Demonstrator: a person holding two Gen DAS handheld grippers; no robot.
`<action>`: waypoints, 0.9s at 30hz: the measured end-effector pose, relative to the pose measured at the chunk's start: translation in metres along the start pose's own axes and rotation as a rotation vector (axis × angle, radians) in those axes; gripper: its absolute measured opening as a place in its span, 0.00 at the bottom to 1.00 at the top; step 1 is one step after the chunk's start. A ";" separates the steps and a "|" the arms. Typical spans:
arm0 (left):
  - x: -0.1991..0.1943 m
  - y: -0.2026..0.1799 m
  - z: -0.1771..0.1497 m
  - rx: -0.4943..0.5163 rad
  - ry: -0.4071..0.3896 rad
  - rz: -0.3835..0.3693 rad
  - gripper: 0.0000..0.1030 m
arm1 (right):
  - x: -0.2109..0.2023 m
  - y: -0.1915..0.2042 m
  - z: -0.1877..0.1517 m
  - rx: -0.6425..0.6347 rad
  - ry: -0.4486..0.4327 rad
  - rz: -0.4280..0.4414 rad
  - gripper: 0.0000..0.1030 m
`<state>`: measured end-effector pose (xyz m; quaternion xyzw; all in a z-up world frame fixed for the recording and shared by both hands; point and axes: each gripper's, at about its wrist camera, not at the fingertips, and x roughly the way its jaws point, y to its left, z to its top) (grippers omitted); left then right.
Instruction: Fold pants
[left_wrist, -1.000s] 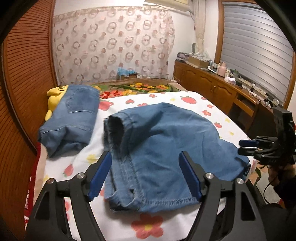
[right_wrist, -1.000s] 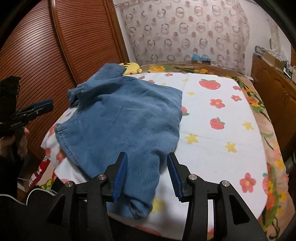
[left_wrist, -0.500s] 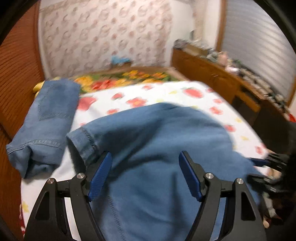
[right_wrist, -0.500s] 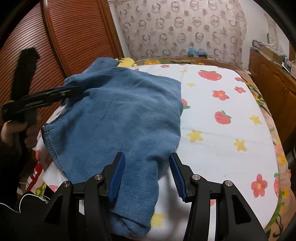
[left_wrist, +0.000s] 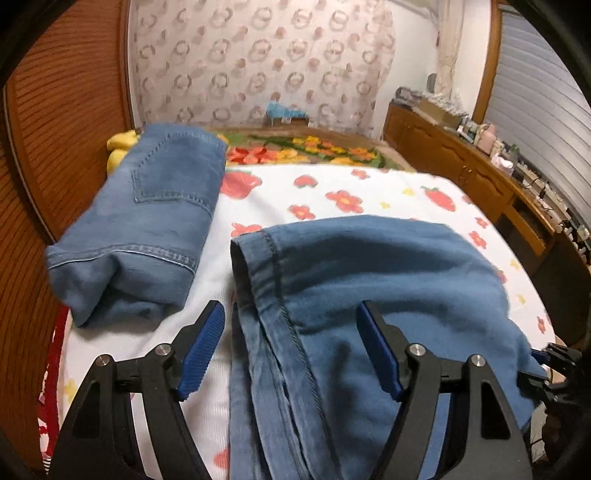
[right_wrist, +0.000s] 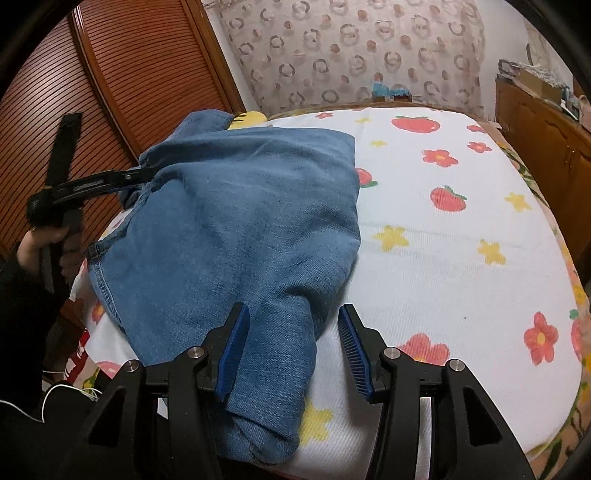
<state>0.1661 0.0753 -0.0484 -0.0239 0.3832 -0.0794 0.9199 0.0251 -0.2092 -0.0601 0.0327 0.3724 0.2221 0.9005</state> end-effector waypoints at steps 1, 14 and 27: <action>-0.007 -0.003 -0.002 0.008 -0.010 -0.008 0.73 | 0.000 0.000 0.000 0.003 0.000 0.001 0.51; -0.020 -0.055 -0.071 0.074 0.077 -0.119 0.72 | -0.025 0.003 0.022 0.025 -0.057 0.105 0.11; -0.035 -0.034 -0.088 0.005 0.039 -0.168 0.73 | -0.044 0.046 0.073 -0.045 -0.182 0.181 0.09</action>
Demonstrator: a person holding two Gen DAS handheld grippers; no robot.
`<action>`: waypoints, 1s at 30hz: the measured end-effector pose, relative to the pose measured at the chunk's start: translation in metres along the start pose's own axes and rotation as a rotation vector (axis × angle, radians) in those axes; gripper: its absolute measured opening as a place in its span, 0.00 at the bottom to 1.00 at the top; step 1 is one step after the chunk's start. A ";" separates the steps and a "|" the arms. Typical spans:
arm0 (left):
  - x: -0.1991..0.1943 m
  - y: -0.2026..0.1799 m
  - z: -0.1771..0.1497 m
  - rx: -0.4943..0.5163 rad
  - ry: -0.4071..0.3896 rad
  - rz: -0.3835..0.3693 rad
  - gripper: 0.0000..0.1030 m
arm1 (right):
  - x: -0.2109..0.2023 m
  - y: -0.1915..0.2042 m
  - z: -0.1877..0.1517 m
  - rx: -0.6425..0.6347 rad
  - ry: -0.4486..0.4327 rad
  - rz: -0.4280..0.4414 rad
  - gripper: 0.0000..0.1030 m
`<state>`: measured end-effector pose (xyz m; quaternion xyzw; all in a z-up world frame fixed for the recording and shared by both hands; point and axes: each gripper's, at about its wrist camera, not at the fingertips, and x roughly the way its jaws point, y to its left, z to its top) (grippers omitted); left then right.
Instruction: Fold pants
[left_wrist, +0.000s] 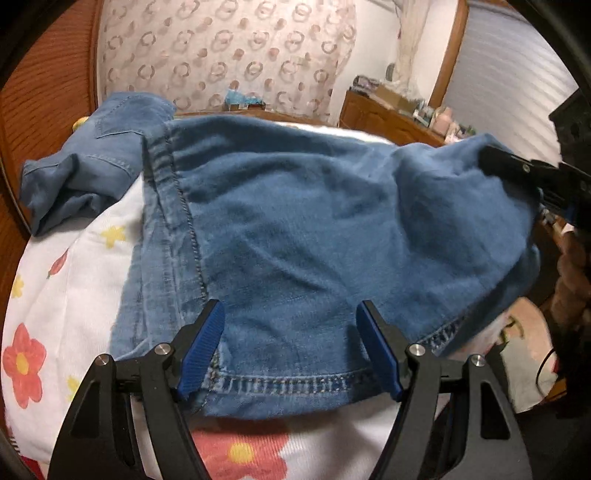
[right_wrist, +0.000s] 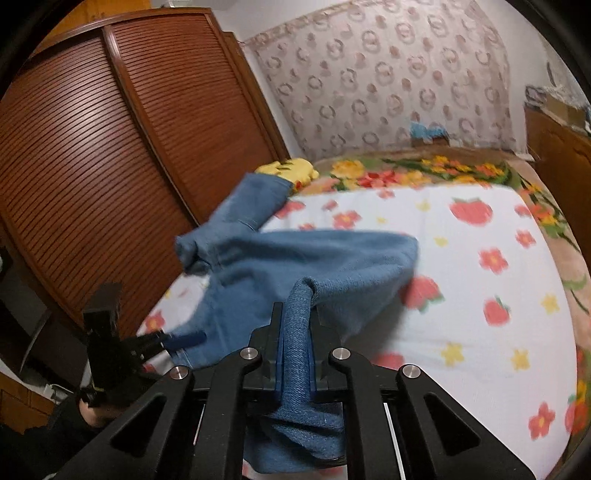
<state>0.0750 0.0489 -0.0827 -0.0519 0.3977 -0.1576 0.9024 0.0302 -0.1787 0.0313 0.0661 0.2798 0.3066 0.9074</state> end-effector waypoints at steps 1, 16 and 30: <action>-0.007 0.005 0.001 -0.013 -0.010 -0.002 0.73 | 0.001 0.004 0.004 -0.010 -0.010 0.008 0.09; -0.096 0.079 0.001 -0.114 -0.147 0.160 0.73 | 0.080 0.102 0.028 -0.270 0.057 0.220 0.08; -0.105 0.108 0.002 -0.166 -0.171 0.198 0.73 | 0.130 0.114 -0.030 -0.272 0.303 0.243 0.28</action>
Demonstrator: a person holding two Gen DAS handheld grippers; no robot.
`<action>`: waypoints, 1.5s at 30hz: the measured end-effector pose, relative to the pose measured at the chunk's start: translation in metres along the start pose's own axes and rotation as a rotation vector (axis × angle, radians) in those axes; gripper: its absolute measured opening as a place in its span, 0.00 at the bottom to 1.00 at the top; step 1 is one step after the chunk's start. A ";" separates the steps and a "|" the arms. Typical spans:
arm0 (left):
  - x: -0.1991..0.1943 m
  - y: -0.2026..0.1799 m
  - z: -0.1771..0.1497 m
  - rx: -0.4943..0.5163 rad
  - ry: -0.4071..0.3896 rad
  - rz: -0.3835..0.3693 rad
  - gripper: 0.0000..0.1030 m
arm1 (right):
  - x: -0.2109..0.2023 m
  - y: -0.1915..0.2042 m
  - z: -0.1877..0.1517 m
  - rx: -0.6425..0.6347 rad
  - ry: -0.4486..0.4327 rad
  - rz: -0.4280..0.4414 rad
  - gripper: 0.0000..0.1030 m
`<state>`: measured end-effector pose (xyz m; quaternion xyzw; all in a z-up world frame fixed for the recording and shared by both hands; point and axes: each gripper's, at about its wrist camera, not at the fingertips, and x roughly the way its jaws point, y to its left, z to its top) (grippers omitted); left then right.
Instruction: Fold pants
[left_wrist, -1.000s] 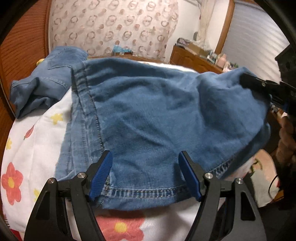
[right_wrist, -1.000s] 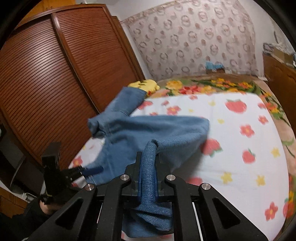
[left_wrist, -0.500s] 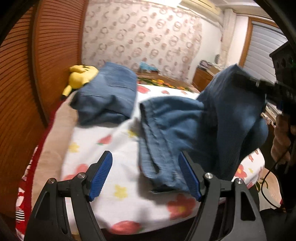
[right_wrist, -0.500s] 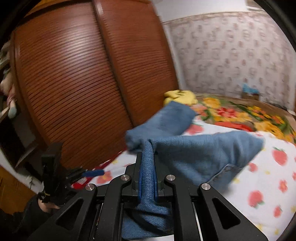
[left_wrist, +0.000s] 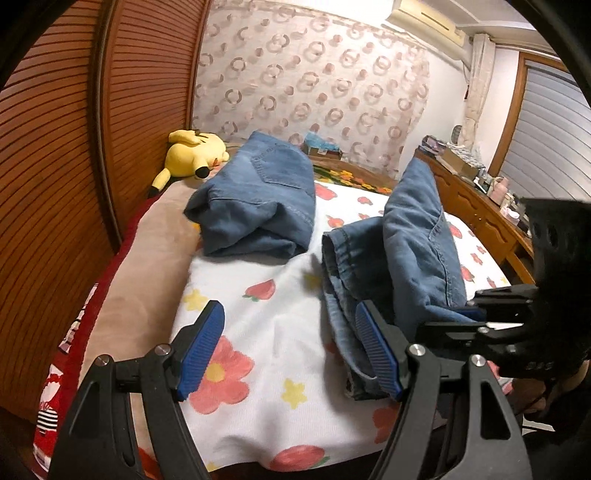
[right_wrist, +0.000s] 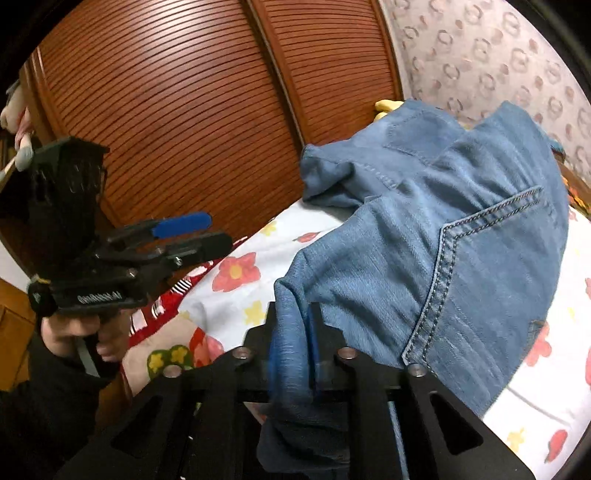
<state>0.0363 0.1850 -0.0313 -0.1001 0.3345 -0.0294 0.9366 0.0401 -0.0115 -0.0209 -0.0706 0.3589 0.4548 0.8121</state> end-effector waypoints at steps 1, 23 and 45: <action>0.003 -0.002 0.003 0.003 0.000 -0.003 0.73 | -0.005 0.007 0.001 0.001 -0.012 -0.012 0.33; 0.030 -0.060 0.011 0.089 0.051 -0.103 0.65 | -0.073 -0.073 0.013 0.013 -0.182 -0.334 0.46; -0.004 -0.055 -0.029 0.069 0.071 -0.200 0.12 | -0.039 -0.094 0.072 -0.084 -0.190 -0.063 0.03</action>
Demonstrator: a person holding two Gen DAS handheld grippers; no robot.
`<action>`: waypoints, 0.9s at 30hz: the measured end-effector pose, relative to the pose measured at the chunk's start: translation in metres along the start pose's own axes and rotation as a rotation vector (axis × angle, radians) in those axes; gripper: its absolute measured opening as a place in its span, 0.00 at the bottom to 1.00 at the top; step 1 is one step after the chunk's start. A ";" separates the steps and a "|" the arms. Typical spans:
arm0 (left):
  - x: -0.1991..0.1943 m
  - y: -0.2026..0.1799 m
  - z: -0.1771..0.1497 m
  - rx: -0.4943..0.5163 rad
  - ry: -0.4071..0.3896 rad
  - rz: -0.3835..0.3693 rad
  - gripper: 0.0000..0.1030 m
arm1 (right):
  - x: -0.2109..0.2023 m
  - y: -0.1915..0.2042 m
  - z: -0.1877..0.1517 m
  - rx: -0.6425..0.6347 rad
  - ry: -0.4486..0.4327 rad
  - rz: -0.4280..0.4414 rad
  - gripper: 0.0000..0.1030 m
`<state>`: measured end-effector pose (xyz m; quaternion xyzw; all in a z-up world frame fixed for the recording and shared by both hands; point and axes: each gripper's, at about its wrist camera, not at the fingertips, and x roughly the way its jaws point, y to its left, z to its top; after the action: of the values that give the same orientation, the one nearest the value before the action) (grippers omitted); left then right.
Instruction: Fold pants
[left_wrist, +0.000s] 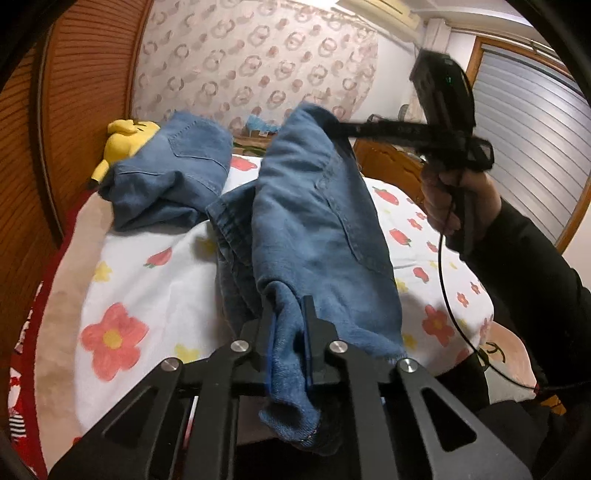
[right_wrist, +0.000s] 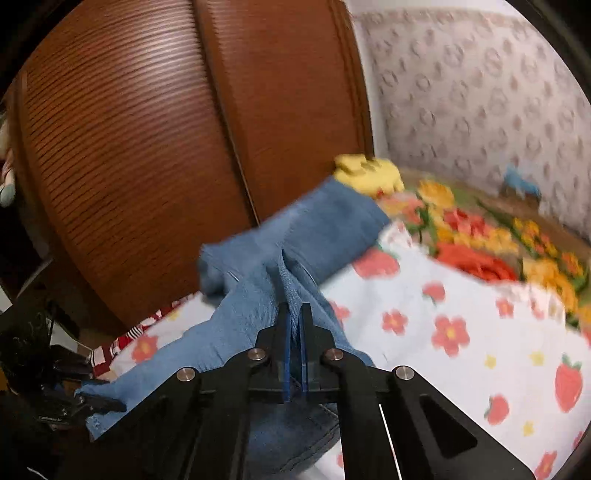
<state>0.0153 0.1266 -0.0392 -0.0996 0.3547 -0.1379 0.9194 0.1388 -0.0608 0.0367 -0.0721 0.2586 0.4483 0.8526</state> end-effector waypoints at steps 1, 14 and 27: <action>-0.003 0.002 -0.003 -0.004 0.004 0.005 0.12 | 0.001 0.008 0.004 -0.020 -0.013 0.015 0.03; -0.003 0.015 -0.014 -0.043 0.052 0.061 0.23 | 0.058 0.026 -0.006 -0.023 0.125 -0.114 0.05; -0.008 0.020 0.040 0.018 -0.041 0.141 0.77 | -0.036 0.022 -0.047 0.074 0.063 -0.132 0.58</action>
<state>0.0403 0.1517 -0.0105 -0.0689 0.3406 -0.0742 0.9347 0.0866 -0.0907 0.0167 -0.0715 0.2962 0.3787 0.8739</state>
